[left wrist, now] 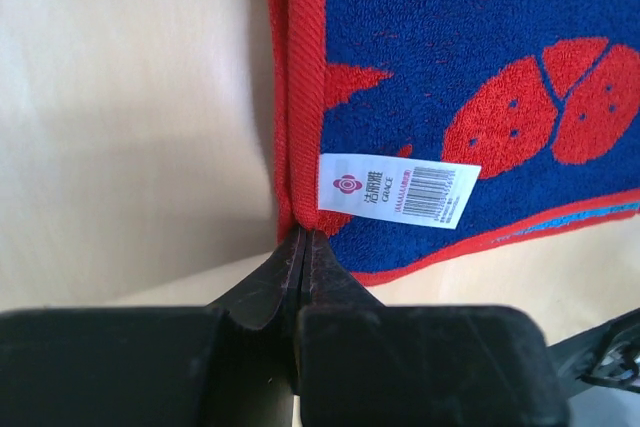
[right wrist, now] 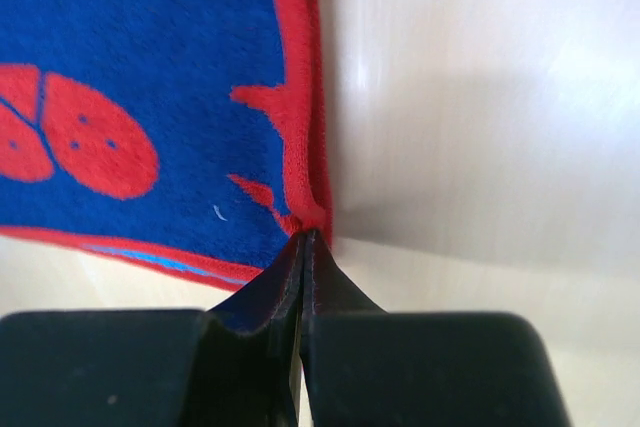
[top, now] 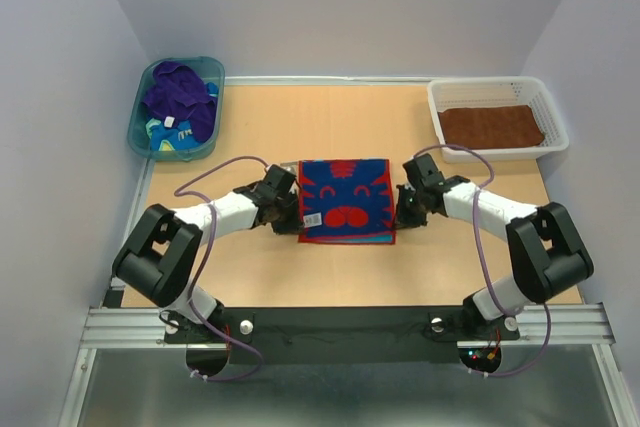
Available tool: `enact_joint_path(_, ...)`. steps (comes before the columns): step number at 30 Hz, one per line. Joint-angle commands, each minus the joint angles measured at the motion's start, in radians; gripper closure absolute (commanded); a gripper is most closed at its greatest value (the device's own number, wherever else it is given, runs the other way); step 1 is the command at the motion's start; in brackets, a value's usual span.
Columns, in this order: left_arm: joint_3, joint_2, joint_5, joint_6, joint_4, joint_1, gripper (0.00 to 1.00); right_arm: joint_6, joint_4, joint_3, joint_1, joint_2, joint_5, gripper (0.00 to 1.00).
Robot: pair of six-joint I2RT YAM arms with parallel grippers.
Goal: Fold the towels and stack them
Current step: Fold the towel
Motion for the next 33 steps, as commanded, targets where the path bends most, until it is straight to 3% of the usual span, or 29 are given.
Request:
enact_joint_path(1, 0.061, 0.089, 0.022, -0.003, 0.061, 0.040, 1.00, -0.081, 0.009, 0.158, -0.049, 0.078, 0.137, 1.00)
enact_joint_path(8, 0.185, 0.102, 0.022, -0.012, 0.038, 0.052, 1.00, -0.164, -0.053, 0.369, -0.113, 0.137, 0.143, 1.00)
enact_joint_path(14, 0.294, 0.037, -0.017, 0.006, -0.071, 0.052, 1.00, -0.151, -0.134, 0.400, -0.113, 0.051, 0.100, 1.00)
enact_joint_path(21, 0.174, -0.026, 0.002, -0.007, -0.071, 0.050, 1.00, -0.058, -0.136, 0.198, -0.113, -0.044, 0.003, 1.00)
enact_joint_path(26, 0.096, 0.057, 0.046, -0.015, 0.027, 0.044, 1.00, -0.026, -0.030, 0.046, -0.113, -0.025, -0.009, 1.00)
enact_joint_path(33, 0.081, 0.125, 0.036, -0.009, 0.058, 0.027, 1.00, -0.004, 0.042, -0.020, -0.113, 0.037, 0.000, 0.99)
